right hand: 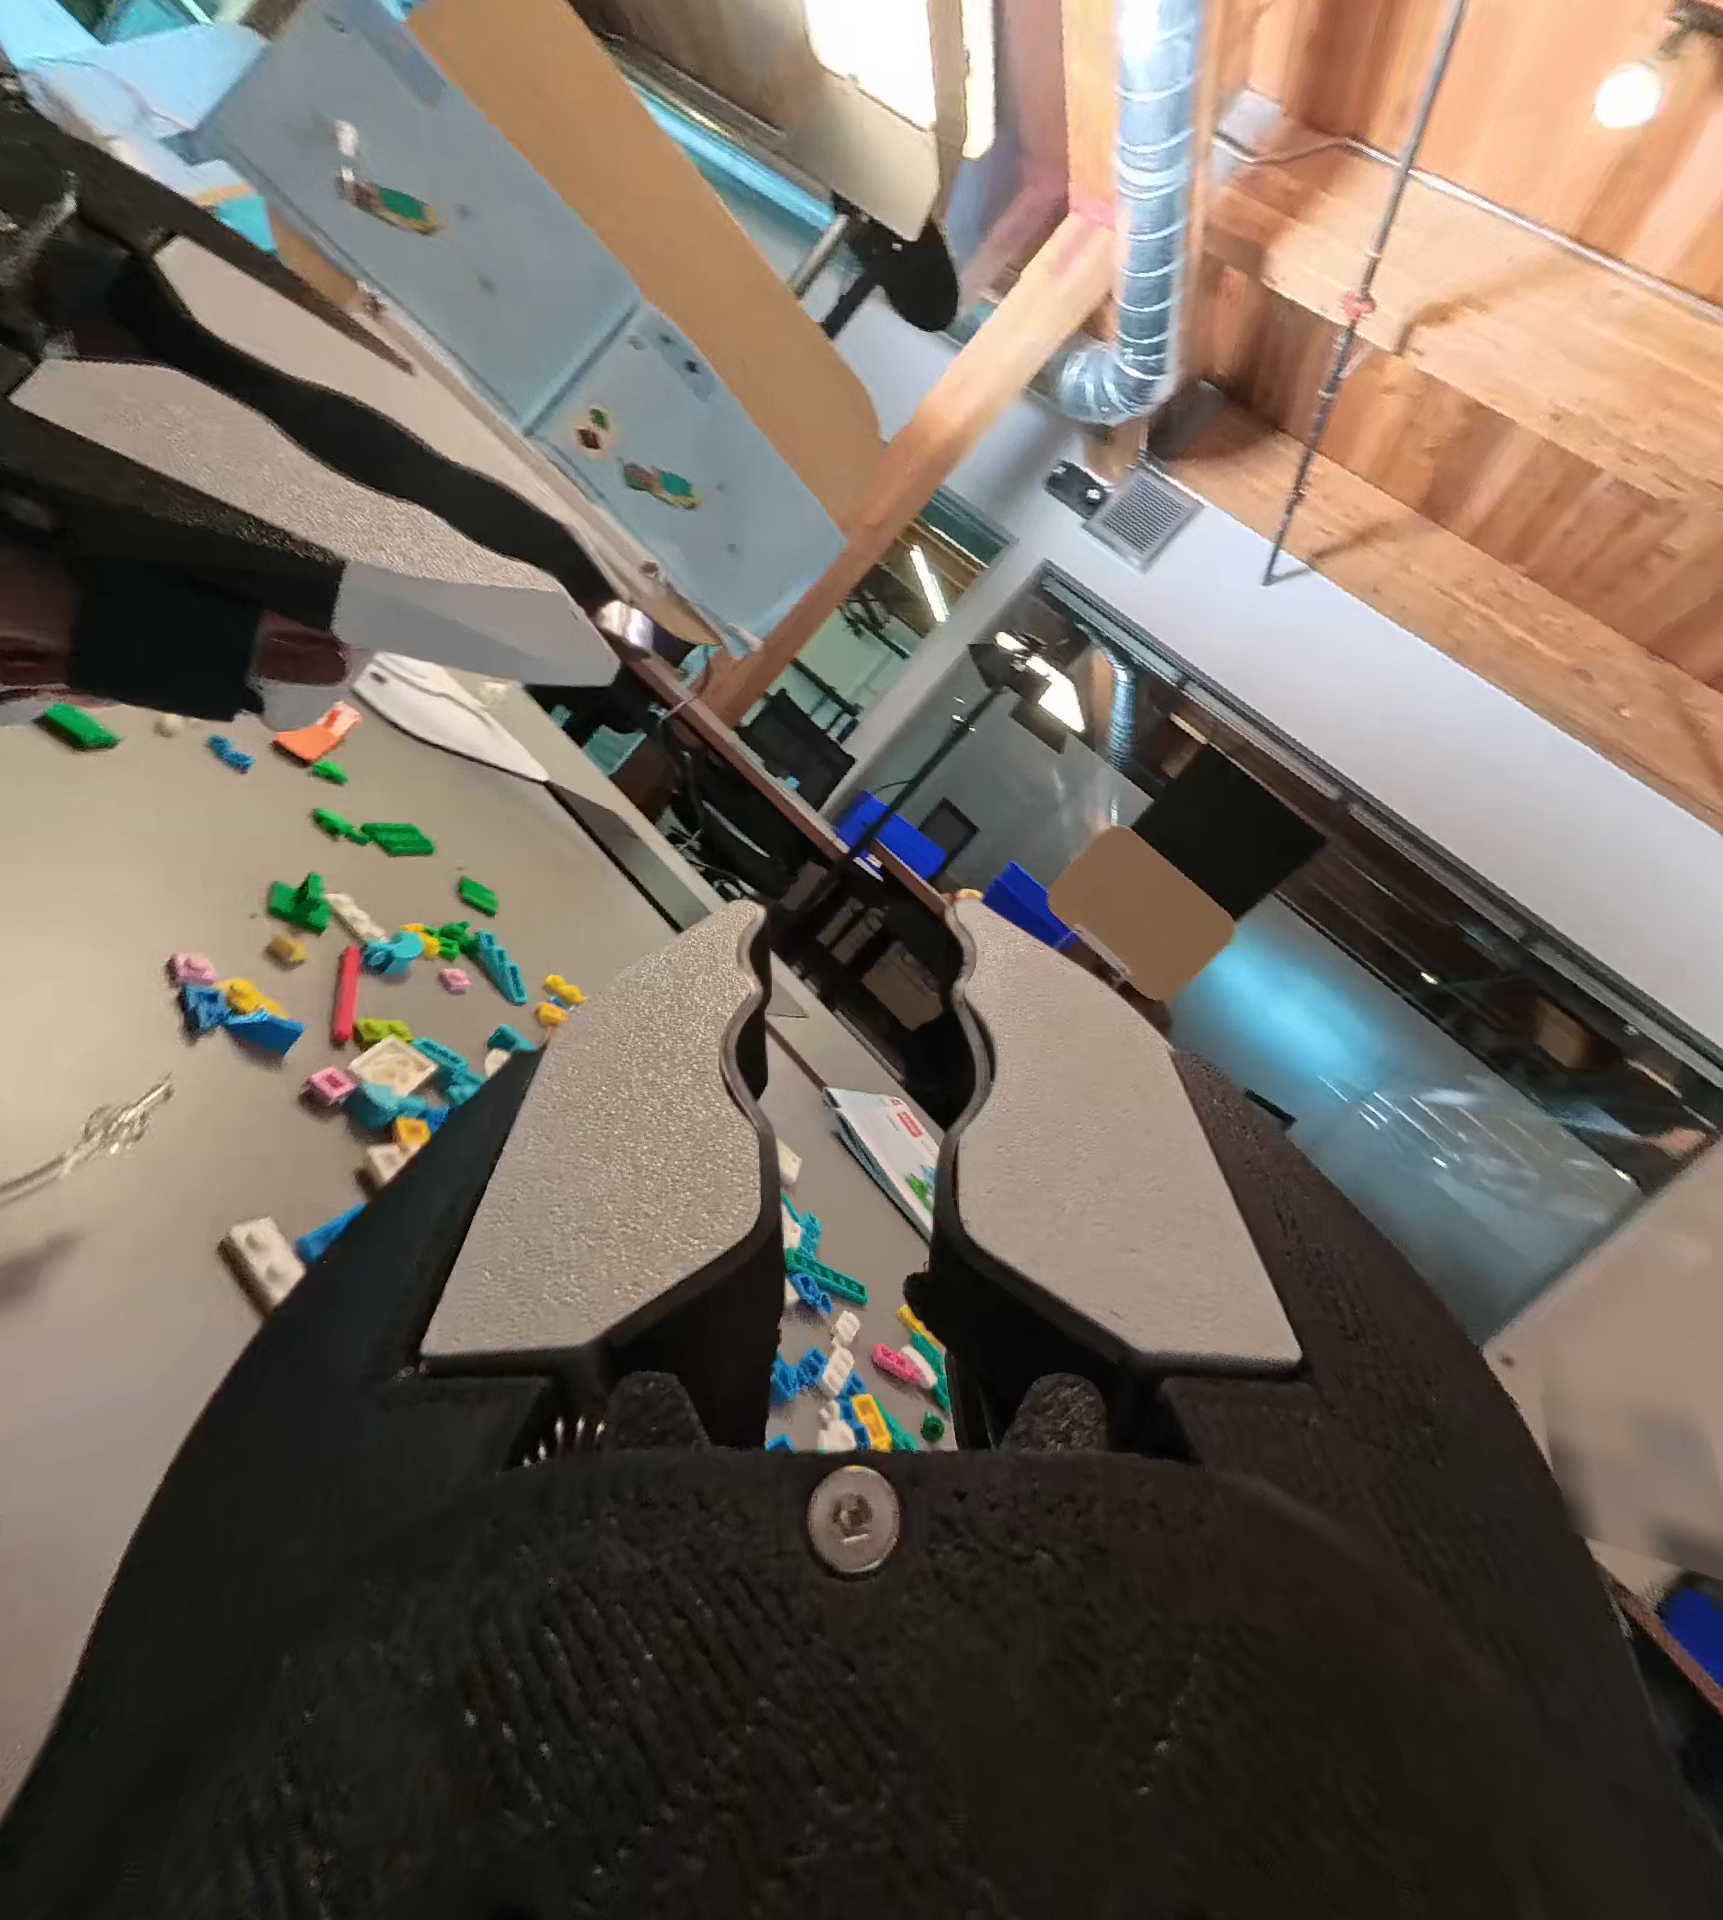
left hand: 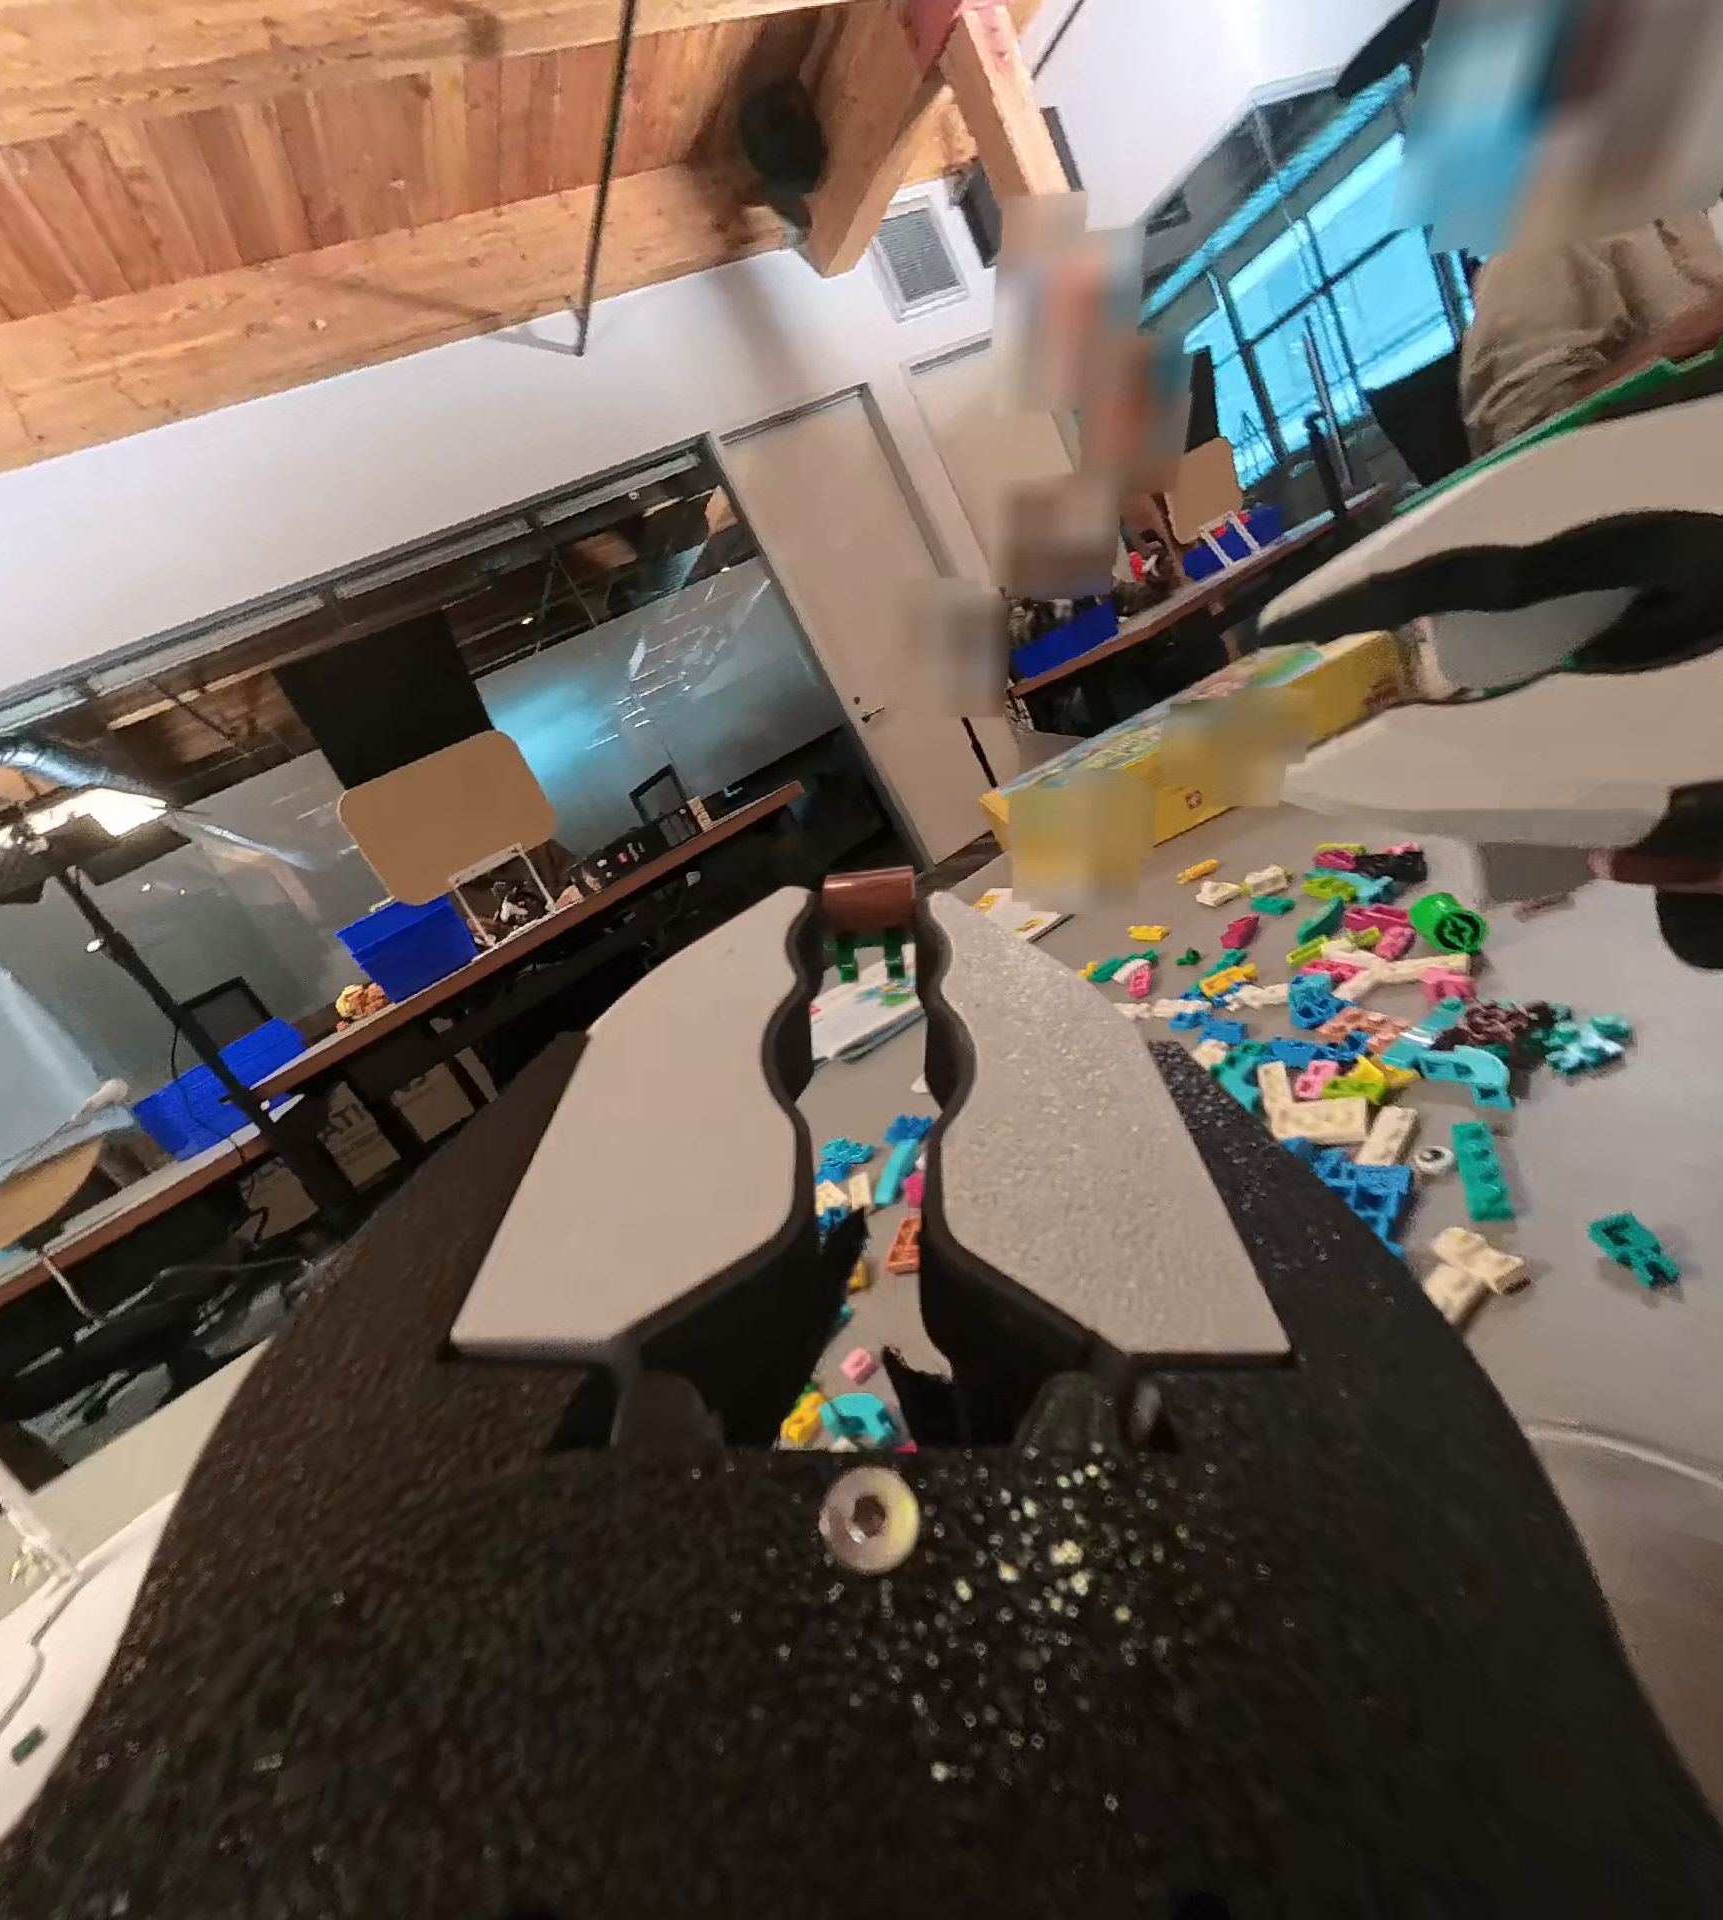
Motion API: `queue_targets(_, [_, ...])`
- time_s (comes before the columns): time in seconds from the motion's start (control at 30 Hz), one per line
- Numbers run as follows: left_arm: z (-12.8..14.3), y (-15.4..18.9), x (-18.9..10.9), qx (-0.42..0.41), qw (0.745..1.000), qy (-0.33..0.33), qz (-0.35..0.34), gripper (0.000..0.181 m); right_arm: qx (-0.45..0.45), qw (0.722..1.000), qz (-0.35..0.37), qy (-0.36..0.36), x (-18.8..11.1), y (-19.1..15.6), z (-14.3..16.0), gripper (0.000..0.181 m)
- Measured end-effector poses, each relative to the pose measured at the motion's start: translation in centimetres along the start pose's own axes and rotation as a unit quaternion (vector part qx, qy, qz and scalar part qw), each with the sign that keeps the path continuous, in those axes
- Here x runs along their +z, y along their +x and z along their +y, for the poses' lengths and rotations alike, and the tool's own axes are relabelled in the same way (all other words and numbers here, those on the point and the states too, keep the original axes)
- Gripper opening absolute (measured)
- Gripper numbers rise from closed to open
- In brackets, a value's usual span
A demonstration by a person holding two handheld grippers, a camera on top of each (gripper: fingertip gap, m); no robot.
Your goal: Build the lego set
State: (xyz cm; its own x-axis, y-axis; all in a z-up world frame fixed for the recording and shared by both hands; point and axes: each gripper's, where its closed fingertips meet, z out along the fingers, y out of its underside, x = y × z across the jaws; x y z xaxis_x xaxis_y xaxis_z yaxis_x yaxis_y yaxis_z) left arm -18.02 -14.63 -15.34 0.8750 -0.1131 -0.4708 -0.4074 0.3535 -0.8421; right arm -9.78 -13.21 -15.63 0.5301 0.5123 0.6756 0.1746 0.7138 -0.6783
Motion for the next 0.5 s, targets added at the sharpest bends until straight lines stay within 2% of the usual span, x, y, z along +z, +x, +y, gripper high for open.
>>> queue_targets(0.07, [0.2,0.4,0.1,0.016,1.000,-0.003,0.007,0.016,-0.001,1.000,0.000,0.001,-0.7,0.8,0.2,0.028])
queue_targets(0.17, [0.1,-0.2,-0.1,-0.004,1.000,0.000,0.000,0.017,0.037,0.999,-0.001,-0.012,-1.3,1.4,0.8,0.025])
queue_targets(0.27, [0.9,-0.5,0.3,-0.013,1.000,-0.015,-0.004,0.017,0.030,0.999,0.019,-0.022,-0.6,2.2,1.3,0.025])
queue_targets(0.37, [0.2,-1.2,0.0,0.007,1.000,0.000,-0.019,0.016,0.047,0.998,0.035,-0.030,-0.7,2.8,2.2,0.026])
queue_targets(0.5, [-0.8,0.2,0.0,0.003,0.999,0.027,0.022,0.016,0.057,0.997,0.031,-0.037,-0.7,2.7,2.3,0.020])
